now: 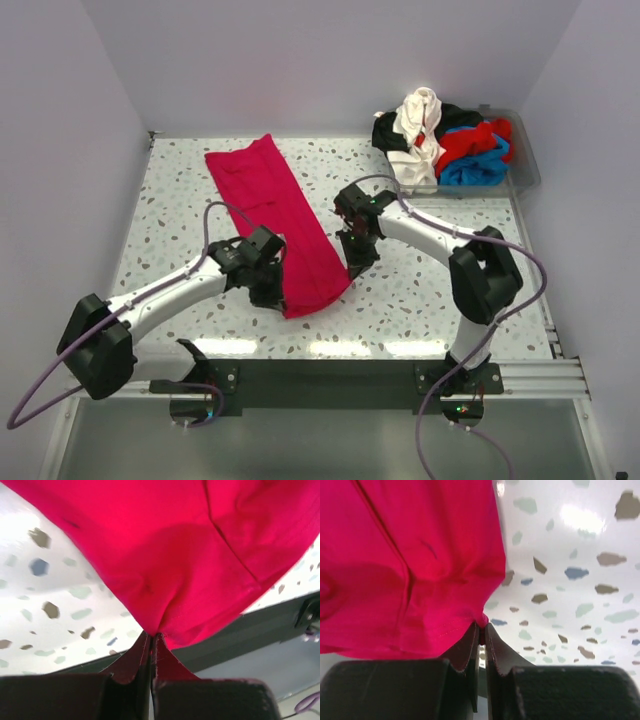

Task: Fold and stack the t-shirts
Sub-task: Fold the tshirt

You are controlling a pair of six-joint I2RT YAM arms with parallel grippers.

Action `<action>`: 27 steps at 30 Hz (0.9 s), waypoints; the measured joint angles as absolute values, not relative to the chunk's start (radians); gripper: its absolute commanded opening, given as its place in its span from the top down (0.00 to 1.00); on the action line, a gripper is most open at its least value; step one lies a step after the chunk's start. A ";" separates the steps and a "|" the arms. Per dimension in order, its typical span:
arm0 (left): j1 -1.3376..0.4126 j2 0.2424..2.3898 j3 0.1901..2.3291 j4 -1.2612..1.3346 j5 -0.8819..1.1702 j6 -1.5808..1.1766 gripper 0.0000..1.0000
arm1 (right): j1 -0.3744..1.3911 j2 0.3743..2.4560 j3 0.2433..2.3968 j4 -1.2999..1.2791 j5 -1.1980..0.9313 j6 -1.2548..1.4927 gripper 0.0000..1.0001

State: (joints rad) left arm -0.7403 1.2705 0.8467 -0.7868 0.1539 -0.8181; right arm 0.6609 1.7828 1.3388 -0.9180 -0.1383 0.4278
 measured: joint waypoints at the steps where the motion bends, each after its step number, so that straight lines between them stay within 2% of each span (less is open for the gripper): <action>1: -0.710 1.271 0.847 -0.784 0.154 -0.813 1.00 | 0.661 1.809 1.363 -0.922 -0.136 0.428 1.00; 16: -0.415 1.408 0.935 -0.709 0.168 -0.697 1.00 | 0.625 2.209 1.958 -0.992 -0.096 0.405 1.00; 27: -0.283 1.549 1.068 -0.660 0.165 -0.615 1.00 | 0.577 2.400 2.217 -1.010 -0.101 0.384 1.00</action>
